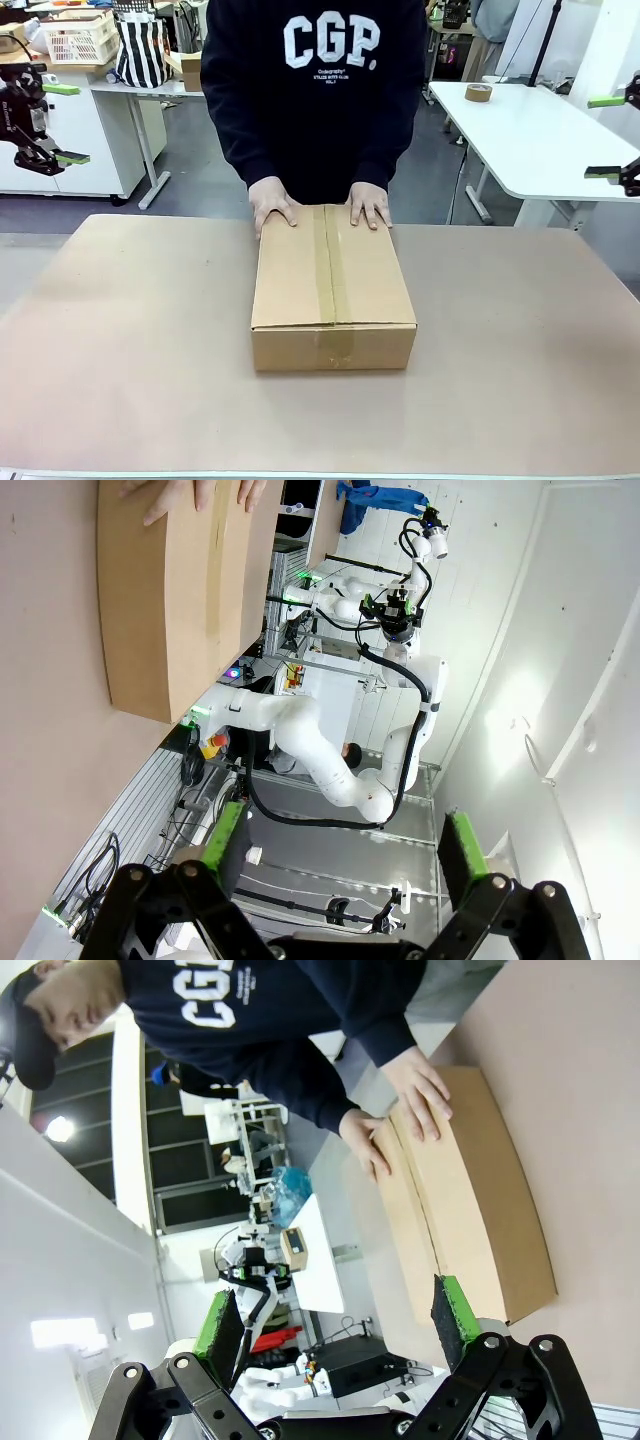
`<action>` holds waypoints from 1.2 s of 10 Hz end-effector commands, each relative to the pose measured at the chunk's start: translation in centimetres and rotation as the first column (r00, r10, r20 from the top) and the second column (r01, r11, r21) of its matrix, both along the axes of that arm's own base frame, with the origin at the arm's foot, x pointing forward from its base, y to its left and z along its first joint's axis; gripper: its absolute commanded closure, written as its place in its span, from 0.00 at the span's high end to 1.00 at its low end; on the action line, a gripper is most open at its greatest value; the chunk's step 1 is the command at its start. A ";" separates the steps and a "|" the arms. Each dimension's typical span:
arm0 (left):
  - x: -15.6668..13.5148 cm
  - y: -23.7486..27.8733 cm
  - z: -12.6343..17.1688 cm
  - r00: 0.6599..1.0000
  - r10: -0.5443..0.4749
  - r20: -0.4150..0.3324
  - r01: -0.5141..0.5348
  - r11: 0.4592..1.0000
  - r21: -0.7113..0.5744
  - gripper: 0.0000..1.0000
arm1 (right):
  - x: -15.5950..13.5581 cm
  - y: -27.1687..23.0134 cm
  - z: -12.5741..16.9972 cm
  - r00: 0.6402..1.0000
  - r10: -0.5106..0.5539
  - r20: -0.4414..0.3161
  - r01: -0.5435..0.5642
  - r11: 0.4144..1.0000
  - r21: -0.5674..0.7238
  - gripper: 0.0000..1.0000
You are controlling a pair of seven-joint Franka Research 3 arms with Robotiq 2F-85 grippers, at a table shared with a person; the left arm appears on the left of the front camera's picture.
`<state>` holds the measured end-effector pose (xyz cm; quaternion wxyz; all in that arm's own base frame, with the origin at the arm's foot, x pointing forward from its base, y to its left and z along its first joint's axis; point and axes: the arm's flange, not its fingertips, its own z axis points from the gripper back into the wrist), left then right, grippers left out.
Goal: Pack the gift set into the box.
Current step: Press and hold the closed box until the human finishes sealing it.
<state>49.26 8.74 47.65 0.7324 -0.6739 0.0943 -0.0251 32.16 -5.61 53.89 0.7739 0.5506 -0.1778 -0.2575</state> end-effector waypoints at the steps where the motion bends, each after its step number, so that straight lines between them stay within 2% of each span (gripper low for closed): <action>1: -0.1 0.2 0.2 1.000 -0.011 0.015 0.011 1.000 -0.012 1.00 | 0.6 0.1 0.1 0.999 0.007 0.036 -0.008 1.000 0.007 1.00; 5: -0.1 0.2 0.2 1.000 -0.011 0.015 0.011 1.000 -0.012 1.00 | 0.6 0.1 0.1 0.999 0.007 0.036 -0.008 1.000 0.007 1.00; 6: 0.0 0.0 0.0 1.000 0.000 0.000 0.000 1.000 0.000 1.00 | 0.0 0.0 0.0 1.000 0.000 0.000 0.000 1.000 0.000 1.00; 7: 0.5 -3.0 0.1 0.991 -0.029 0.127 0.009 0.988 0.151 1.00 | 2.5 2.9 -0.2 0.987 0.097 0.130 -0.086 0.993 -0.085 1.00; 8: 0.9 -6.3 0.3 0.962 -0.129 0.240 0.078 0.974 0.212 1.00 | 4.2 5.9 -0.8 0.942 0.231 0.245 -0.200 0.969 -0.145 1.00; 9: 0.6 -9.5 0.5 0.912 -0.188 0.365 0.101 0.964 0.245 1.00 | 5.1 9.2 -1.7 0.866 0.377 0.328 -0.324 0.924 -0.204 1.00; 10: 0.3 -12.1 0.5 0.852 -0.188 0.489 0.045 0.956 0.290 1.00 | 5.6 12.2 -2.7 0.774 0.520 0.361 -0.480 0.854 -0.201 1.00; 11: -0.5 -13.9 0.9 0.762 -0.150 0.630 -0.031 0.963 0.267 1.00 | 5.3 15.6 -4.1 0.656 0.656 0.373 -0.620 0.750 -0.228 1.00; 12: -1.5 -15.5 0.8 0.652 -0.102 0.751 -0.071 0.978 0.195 1.00 | 4.4 18.1 -5.0 0.540 0.719 0.437 -0.673 0.681 -0.289 1.00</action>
